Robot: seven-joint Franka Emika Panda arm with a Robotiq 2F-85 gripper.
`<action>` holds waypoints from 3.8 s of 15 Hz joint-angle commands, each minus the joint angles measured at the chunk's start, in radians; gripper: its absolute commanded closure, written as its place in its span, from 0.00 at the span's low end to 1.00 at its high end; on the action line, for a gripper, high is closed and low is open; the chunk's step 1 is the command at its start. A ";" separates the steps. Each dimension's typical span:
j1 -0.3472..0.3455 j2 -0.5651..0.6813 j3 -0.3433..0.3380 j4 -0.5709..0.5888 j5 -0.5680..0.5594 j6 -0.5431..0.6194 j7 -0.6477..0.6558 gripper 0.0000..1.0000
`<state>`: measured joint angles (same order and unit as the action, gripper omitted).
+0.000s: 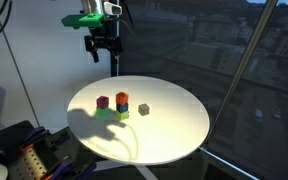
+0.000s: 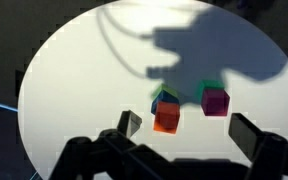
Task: Move the orange block to the block on the left
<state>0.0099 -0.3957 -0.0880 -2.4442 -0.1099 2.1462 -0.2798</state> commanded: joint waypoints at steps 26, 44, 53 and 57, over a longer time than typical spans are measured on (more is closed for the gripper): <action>-0.010 0.551 0.045 0.375 0.175 0.067 0.008 0.00; -0.038 0.652 0.028 0.455 0.161 0.059 0.334 0.00; -0.023 0.731 0.059 0.461 0.135 0.035 0.267 0.00; -0.020 0.760 0.078 0.460 0.090 0.044 0.189 0.00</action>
<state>-0.0095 0.3408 -0.0214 -2.0146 0.0157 2.2139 -0.0303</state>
